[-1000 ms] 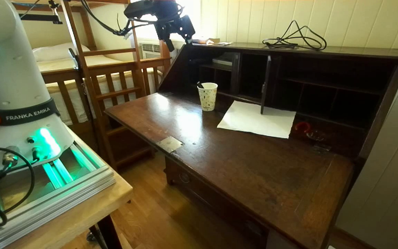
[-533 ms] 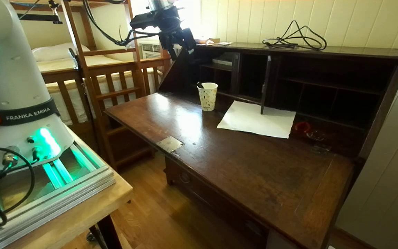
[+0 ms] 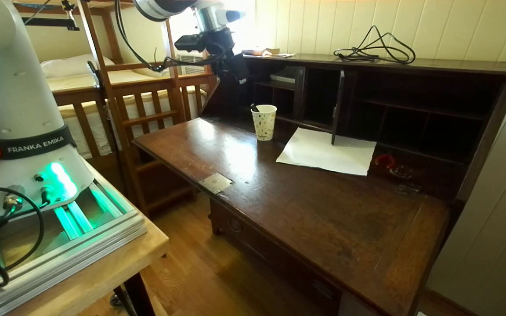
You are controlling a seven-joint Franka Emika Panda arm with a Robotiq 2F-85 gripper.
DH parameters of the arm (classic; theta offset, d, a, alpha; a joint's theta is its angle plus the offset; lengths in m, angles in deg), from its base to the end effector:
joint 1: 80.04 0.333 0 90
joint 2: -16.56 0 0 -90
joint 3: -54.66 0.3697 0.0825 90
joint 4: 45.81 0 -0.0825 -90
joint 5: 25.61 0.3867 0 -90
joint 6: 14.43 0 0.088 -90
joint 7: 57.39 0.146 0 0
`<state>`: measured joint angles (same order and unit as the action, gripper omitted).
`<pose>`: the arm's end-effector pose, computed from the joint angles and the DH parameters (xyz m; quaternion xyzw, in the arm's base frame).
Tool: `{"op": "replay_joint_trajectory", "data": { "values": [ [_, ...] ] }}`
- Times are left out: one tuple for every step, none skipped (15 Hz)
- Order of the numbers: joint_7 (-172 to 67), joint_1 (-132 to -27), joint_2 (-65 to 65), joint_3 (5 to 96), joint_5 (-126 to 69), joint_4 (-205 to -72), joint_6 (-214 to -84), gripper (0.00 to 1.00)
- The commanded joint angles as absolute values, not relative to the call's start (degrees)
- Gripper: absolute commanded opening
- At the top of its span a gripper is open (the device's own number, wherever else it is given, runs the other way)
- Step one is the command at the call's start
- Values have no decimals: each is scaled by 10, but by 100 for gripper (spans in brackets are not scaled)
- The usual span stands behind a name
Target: Remove the marker from the cup
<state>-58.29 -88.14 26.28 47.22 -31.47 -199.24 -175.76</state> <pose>0.4272 -0.1141 0.3353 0.9848 -0.0815 0.1494 0.0343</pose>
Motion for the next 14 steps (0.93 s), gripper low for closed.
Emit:
{"op": "replay_joint_trajectory", "data": {
  "values": [
    [-483,-899,170,501,-356,-1920,-1777,100],
    [-461,-896,151,500,-368,-1902,-1772,100],
    [-435,-891,131,497,-385,-1879,-1764,100],
    [-420,-884,113,492,-392,-1860,-1758,100],
    [-410,-875,97,486,-392,-1843,-1754,100],
    [-409,-868,82,482,-386,-1826,-1747,100],
    [-405,-861,64,479,-383,-1808,-1745,100],
    [-406,-854,54,476,-380,-1794,-1737,100],
    [-406,-847,41,473,-376,-1781,-1732,100],
    [-411,-842,30,472,-369,-1769,-1726,98],
    [-414,-837,20,473,-364,-1758,-1721,90],
    [-416,-833,12,472,-360,-1749,-1714,91],
    [-418,-830,7,473,-355,-1743,-1708,84],
    [-416,-826,5,472,-355,-1741,-1701,88]
  ]
}}
